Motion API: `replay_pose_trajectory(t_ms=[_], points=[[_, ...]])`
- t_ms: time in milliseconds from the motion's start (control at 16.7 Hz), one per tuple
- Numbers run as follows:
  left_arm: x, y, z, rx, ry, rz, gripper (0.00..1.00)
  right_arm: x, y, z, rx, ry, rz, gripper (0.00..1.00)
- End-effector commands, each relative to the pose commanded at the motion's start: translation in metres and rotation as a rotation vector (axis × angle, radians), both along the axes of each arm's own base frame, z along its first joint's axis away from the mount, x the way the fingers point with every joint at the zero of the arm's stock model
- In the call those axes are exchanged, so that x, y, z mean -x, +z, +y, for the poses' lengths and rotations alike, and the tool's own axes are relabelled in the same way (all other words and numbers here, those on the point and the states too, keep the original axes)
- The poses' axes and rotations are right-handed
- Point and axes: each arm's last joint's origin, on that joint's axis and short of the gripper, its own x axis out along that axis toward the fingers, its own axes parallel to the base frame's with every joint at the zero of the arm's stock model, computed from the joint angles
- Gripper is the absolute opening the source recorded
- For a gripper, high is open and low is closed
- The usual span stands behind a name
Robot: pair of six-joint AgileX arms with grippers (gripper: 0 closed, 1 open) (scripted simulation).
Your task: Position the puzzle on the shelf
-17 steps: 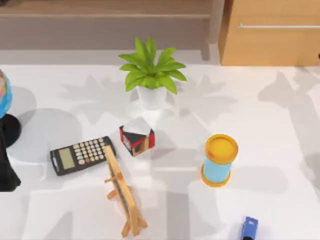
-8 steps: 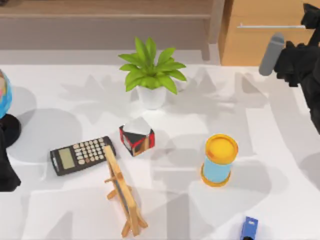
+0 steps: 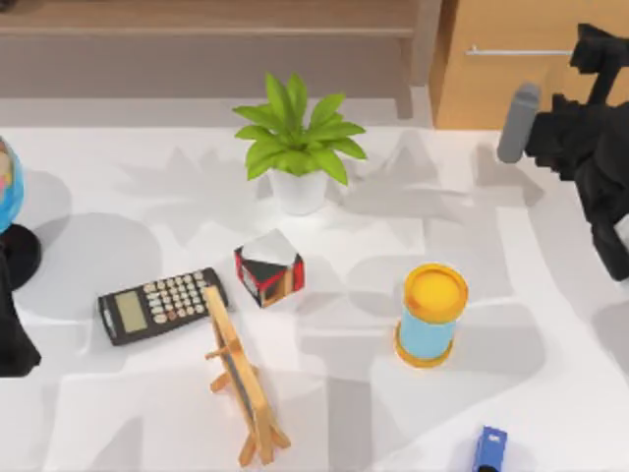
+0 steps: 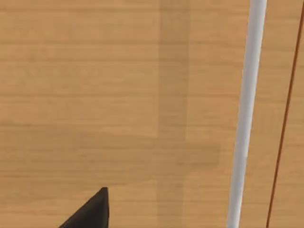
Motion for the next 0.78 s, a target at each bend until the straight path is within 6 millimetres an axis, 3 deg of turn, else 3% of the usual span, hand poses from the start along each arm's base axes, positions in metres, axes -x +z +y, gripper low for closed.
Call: replay_pose_trajectory(t_ms=[480,720,780], points=[[0.0,0.0,0.0,0.0,0.0,0.0,1.0,-0.023,0.0,0.0,0.0,0.0,0.0,1.0],[0.0,0.0,0.0,0.0,0.0,0.0,1.0,-0.025,0.0,0.0,0.0,0.0,0.0,1.0],[0.0,0.0,0.0,0.0,0.0,0.0,1.0,-0.025,0.0,0.0,0.0,0.0,0.0,0.92]])
